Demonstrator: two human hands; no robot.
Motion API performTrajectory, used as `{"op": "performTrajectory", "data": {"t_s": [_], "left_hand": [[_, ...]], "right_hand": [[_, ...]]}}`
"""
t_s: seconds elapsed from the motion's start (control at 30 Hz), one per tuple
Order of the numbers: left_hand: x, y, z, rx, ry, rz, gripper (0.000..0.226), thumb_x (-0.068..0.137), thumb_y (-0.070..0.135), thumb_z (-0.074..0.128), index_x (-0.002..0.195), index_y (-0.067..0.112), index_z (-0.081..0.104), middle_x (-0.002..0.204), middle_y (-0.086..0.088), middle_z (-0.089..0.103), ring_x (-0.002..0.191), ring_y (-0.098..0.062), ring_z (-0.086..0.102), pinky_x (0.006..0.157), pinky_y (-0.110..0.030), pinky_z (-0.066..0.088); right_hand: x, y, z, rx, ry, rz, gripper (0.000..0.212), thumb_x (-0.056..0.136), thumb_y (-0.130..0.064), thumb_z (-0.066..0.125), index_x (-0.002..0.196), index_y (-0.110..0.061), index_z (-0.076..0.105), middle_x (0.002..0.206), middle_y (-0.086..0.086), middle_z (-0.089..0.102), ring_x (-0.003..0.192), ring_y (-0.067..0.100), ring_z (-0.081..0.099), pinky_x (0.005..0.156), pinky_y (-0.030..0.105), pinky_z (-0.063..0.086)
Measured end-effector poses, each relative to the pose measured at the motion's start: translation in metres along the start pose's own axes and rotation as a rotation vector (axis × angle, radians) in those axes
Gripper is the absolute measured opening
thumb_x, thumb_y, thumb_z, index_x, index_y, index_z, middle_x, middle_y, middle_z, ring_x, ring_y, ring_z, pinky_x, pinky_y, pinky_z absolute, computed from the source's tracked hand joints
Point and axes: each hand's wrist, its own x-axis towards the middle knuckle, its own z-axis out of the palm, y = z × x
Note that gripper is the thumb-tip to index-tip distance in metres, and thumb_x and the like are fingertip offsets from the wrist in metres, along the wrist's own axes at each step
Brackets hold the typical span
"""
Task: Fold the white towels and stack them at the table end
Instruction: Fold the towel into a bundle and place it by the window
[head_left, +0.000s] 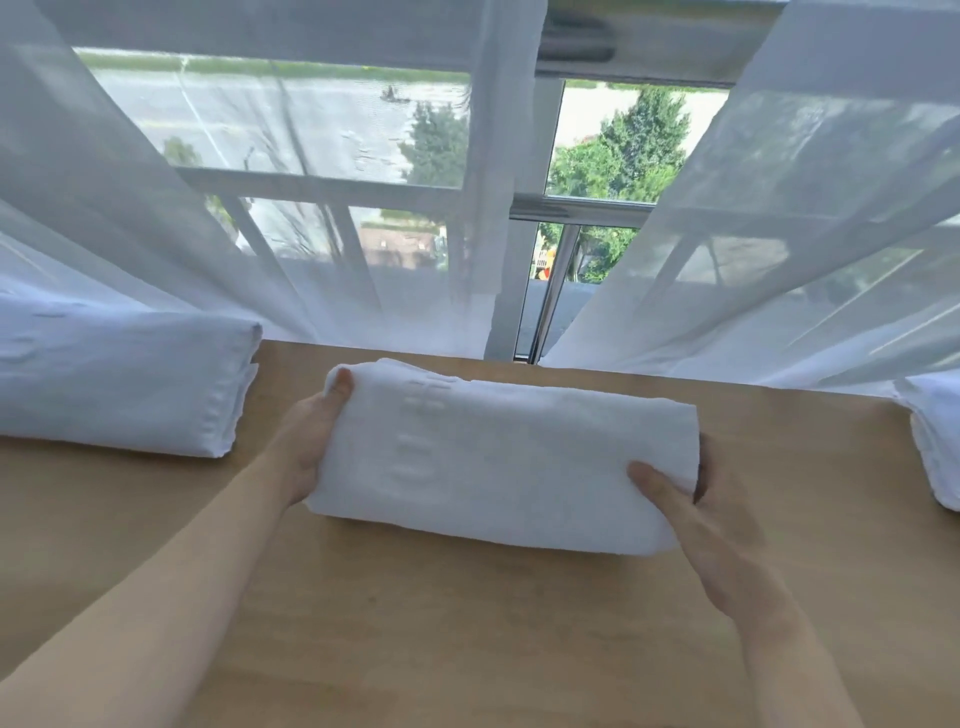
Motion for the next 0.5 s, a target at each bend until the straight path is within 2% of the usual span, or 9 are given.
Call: {"op": "performTrajectory", "data": {"t_s": [0.07, 0.13, 0.2, 0.27, 0.33, 0.43, 0.5], "left_hand": [[-0.003, -0.006, -0.010, -0.051, -0.136, 0.029, 0.063, 0.075, 0.081, 0.063, 0.113, 0.033, 0.076, 0.118, 0.000, 0.074, 0.106, -0.019, 0.072, 0.075, -0.032, 0.061], [-0.009, -0.020, -0.020, -0.003, -0.249, 0.068, 0.066, 0.076, 0.080, 0.064, 0.124, 0.036, 0.069, 0.128, 0.000, 0.070, 0.117, -0.021, 0.067, 0.088, -0.038, 0.059], [-0.020, -0.033, -0.023, 0.112, -0.217, 0.106, 0.065, 0.068, 0.081, 0.071, 0.119, 0.040, 0.069, 0.124, 0.003, 0.072, 0.115, -0.020, 0.068, 0.096, -0.046, 0.054], [-0.025, -0.033, -0.017, 0.210, -0.088, 0.142, 0.060, 0.061, 0.083, 0.072, 0.107, 0.045, 0.072, 0.111, 0.011, 0.075, 0.100, -0.012, 0.072, 0.088, -0.040, 0.056], [-0.027, -0.025, -0.008, 0.212, 0.024, 0.172, 0.050, 0.063, 0.078, 0.069, 0.098, 0.042, 0.073, 0.100, 0.015, 0.076, 0.087, -0.008, 0.073, 0.075, -0.033, 0.056], [-0.024, -0.017, 0.002, 0.207, 0.081, 0.171, 0.029, 0.077, 0.068, 0.067, 0.090, 0.043, 0.074, 0.087, 0.012, 0.076, 0.076, -0.012, 0.073, 0.059, -0.025, 0.053], [-0.019, -0.025, 0.006, 0.327, 0.131, 0.138, 0.032, 0.086, 0.064, 0.064, 0.088, 0.034, 0.074, 0.085, 0.006, 0.074, 0.080, -0.020, 0.070, 0.065, -0.034, 0.054]], "right_hand": [[0.010, 0.014, 0.003, 0.019, 0.009, 0.044, 0.048, 0.081, -0.046, 0.080, 0.123, -0.038, 0.059, 0.114, -0.010, 0.072, 0.101, 0.013, 0.071, 0.076, 0.035, 0.061], [0.015, 0.030, 0.008, 0.027, 0.058, 0.093, 0.043, 0.084, -0.048, 0.073, 0.122, -0.042, 0.056, 0.115, -0.011, 0.070, 0.102, 0.013, 0.070, 0.080, 0.040, 0.060], [0.020, 0.040, 0.013, 0.000, 0.126, 0.119, 0.035, 0.089, -0.045, 0.071, 0.119, -0.046, 0.053, 0.117, -0.014, 0.066, 0.101, 0.009, 0.068, 0.081, 0.038, 0.057], [0.024, 0.040, 0.018, -0.065, 0.154, 0.131, 0.029, 0.090, -0.049, 0.068, 0.112, -0.054, 0.051, 0.107, -0.025, 0.064, 0.097, 0.004, 0.066, 0.076, 0.032, 0.053], [0.031, 0.032, 0.020, -0.162, 0.183, 0.125, 0.025, 0.085, -0.060, 0.062, 0.107, -0.057, 0.049, 0.098, -0.033, 0.062, 0.093, 0.000, 0.063, 0.072, 0.030, 0.048], [0.045, 0.032, 0.019, -0.227, 0.227, 0.122, 0.033, 0.086, -0.066, 0.056, 0.115, -0.051, 0.050, 0.101, -0.029, 0.064, 0.101, 0.005, 0.061, 0.084, 0.039, 0.048], [0.052, 0.040, 0.021, -0.273, 0.166, 0.173, 0.038, 0.092, -0.059, 0.054, 0.125, -0.040, 0.053, 0.112, -0.018, 0.066, 0.110, 0.017, 0.061, 0.097, 0.046, 0.047]]}}
